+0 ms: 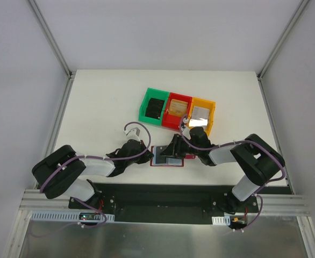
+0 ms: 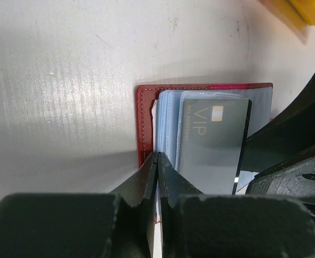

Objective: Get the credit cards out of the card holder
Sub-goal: Remove the credit card from the card holder.

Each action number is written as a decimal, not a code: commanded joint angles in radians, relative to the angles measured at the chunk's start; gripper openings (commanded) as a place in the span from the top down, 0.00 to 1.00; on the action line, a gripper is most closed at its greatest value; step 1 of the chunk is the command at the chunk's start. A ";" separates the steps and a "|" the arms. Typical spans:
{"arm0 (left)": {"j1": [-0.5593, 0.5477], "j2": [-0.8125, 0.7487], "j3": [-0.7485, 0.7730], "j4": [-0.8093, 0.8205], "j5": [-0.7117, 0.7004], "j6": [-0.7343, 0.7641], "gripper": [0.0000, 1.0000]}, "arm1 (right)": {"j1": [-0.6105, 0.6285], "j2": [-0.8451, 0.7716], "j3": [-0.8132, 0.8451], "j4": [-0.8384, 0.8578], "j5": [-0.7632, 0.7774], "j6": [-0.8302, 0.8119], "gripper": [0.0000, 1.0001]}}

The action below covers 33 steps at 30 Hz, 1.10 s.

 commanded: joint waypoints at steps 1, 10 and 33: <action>-0.013 0.040 -0.025 -0.141 -0.021 0.003 1.00 | -0.009 -0.049 -0.010 0.068 -0.030 0.003 0.58; -0.013 0.038 -0.027 -0.141 -0.020 0.003 1.00 | -0.016 -0.060 -0.018 0.067 -0.033 0.003 0.59; -0.024 0.092 0.025 -0.032 0.141 0.044 1.00 | -0.001 0.001 0.020 0.077 -0.058 0.019 0.53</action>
